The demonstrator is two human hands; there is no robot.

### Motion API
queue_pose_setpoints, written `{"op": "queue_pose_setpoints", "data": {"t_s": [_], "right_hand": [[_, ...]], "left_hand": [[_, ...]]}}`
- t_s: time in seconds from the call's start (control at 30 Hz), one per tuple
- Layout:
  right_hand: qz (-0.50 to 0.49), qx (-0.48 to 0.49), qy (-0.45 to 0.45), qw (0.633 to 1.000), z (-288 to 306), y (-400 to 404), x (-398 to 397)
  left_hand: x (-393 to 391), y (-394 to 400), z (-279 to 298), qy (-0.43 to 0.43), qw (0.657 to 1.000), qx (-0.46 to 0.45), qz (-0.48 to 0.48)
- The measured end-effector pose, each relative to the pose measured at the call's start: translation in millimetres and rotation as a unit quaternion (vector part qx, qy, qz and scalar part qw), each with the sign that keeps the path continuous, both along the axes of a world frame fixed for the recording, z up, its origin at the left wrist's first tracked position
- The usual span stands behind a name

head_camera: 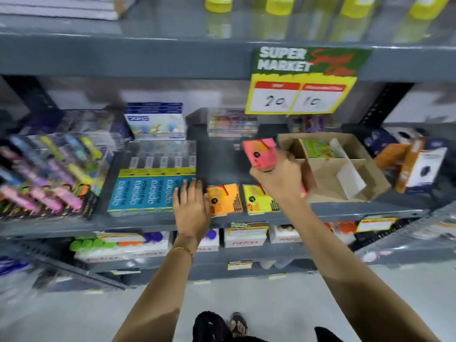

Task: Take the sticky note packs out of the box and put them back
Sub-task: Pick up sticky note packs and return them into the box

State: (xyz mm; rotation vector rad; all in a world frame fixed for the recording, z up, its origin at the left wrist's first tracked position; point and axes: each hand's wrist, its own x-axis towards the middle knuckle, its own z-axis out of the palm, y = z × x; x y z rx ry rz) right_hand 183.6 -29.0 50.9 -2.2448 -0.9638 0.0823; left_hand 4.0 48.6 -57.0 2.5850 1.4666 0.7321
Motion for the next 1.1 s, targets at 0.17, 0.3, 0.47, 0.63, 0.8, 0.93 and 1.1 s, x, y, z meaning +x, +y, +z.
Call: {"op": "queue_pose_setpoints", "data": {"t_s": [0.17, 0.3, 0.47, 0.63, 0.8, 0.93, 1.1], "right_hand": [[-0.113, 0.007, -0.007, 0.993, 9.9, -89.5, 56.8], [-0.131, -0.038, 0.005, 0.991, -18.0, -115.7, 82.5], [-0.096, -0.061, 0.034, 0.993, -39.2, -107.2, 92.8], [-0.050, -0.090, 0.009, 0.995, -59.3, -97.6, 102.4], [-0.050, -0.190, 0.024, 0.980, -85.0, -97.1, 124.9], [-0.061, -0.109, 0.076, 0.989, -37.7, -96.1, 104.4], [-0.035, 0.065, 0.020, 0.997, 1.6, -55.7, 25.3]], "left_hand": [[3.5, -0.1, -4.6, -0.003, 1.000, 0.019, 0.013], [2.3, -0.1, -7.4, -0.004, 1.000, 0.019, 0.010], [2.8, 0.5, -8.3, -0.001, 1.000, 0.015, 0.012], [1.8, -0.6, -7.9, 0.003, 1.000, 0.019, 0.013], [2.1, -0.5, -7.0, 0.009, 1.000, 0.013, 0.015], [1.3, -0.6, -6.5, 0.005, 1.000, 0.003, 0.006], [-5.1, 0.4, 0.4, 0.000, 1.000, -0.002, -0.013]]}}
